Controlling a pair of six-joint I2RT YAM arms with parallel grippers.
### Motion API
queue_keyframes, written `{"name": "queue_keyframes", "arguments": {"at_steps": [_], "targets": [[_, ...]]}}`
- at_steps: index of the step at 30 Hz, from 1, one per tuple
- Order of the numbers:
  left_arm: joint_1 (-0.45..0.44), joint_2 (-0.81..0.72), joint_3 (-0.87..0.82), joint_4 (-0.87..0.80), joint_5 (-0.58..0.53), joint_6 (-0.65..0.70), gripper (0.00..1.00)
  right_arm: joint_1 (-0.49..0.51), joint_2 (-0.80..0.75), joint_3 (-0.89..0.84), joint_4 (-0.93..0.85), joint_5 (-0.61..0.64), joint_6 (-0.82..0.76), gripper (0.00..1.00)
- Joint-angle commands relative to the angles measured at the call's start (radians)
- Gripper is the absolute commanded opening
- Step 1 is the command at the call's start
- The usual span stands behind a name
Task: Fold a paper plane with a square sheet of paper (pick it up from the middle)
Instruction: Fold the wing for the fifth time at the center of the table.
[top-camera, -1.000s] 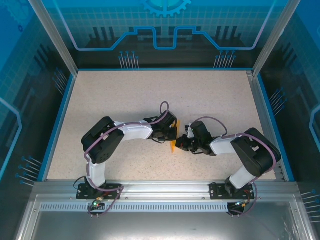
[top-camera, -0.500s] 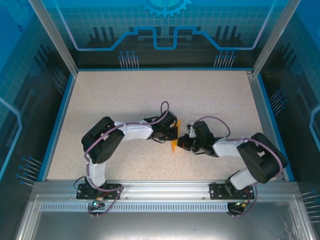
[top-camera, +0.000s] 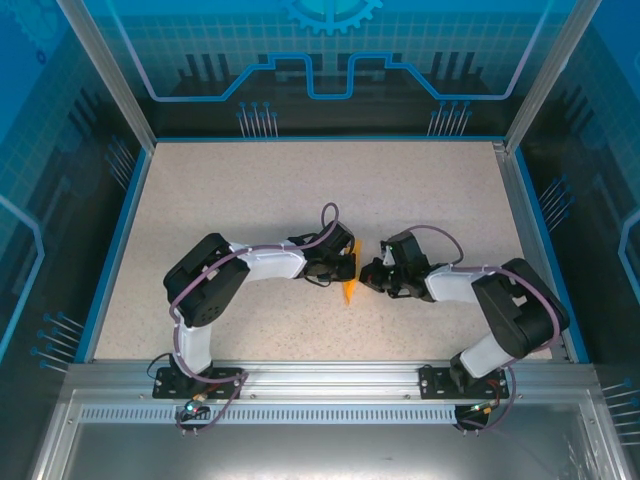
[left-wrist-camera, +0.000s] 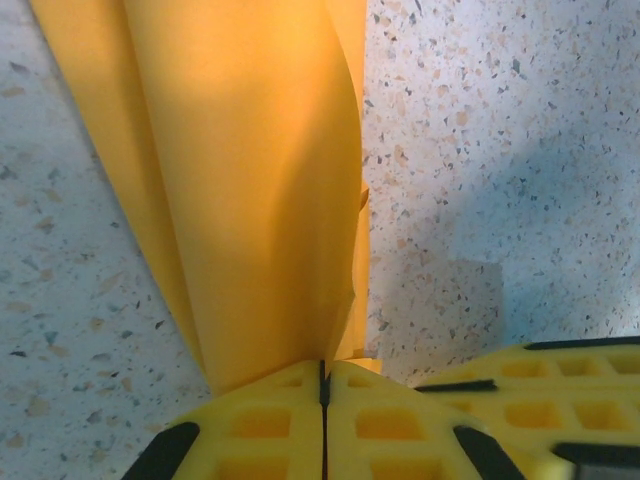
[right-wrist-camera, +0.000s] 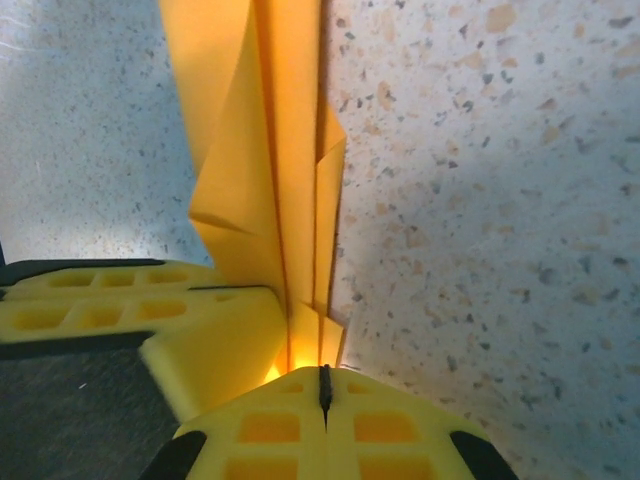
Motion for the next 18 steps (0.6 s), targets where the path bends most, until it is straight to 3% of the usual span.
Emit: {"name": "queue_keyframes", "arguments": {"at_steps": [1, 18], "targets": [[0.001, 0.005, 0.026, -0.002, 0.019, 0.008, 0.07, -0.024, 0.036, 0.026, 0.007, -0.021, 0.014, 0.0], [0.011, -0.002, 0.036, 0.053, 0.041, -0.036, 0.07, -0.029, 0.142, 0.001, 0.175, -0.091, 0.075, 0.0]]}}
